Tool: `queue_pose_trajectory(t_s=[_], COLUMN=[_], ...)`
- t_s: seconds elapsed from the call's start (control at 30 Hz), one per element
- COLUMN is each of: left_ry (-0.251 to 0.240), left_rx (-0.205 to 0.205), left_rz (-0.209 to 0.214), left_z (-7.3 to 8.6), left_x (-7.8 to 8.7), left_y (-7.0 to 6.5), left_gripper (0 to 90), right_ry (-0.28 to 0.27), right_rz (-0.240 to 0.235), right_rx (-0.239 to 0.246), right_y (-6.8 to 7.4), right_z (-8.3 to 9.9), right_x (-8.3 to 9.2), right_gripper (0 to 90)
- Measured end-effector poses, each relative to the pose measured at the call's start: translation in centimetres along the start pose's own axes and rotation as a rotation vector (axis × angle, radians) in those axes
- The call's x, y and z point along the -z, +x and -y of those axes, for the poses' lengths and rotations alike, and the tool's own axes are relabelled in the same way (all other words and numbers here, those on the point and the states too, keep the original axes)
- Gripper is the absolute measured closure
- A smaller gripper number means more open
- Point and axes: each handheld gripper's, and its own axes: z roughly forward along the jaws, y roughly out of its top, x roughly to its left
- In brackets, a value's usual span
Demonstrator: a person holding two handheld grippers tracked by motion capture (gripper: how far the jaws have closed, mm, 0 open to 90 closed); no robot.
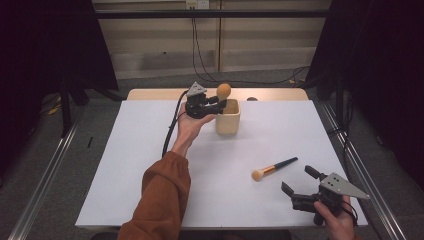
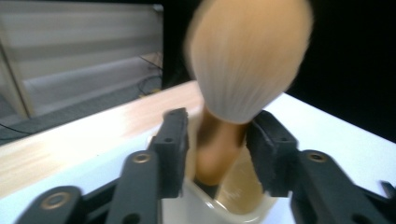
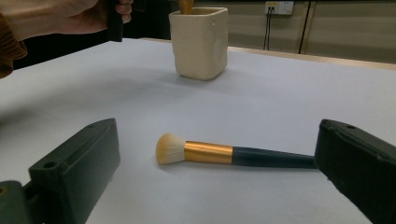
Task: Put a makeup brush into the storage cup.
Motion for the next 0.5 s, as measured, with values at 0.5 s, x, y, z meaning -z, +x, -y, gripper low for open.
queue_pose_trajectory(t_s=[0.5], left_ry=[0.028], left_rx=[-0.044], left_rz=[-0.031], left_z=[0.2], left_x=[1.2], left_y=[-0.6], left_gripper=[24.7], right_ry=[-0.003], right_rz=[0.001], right_rx=[-0.004], right_y=[0.0], right_z=[0.0], right_x=[0.0], right_gripper=[0.1])
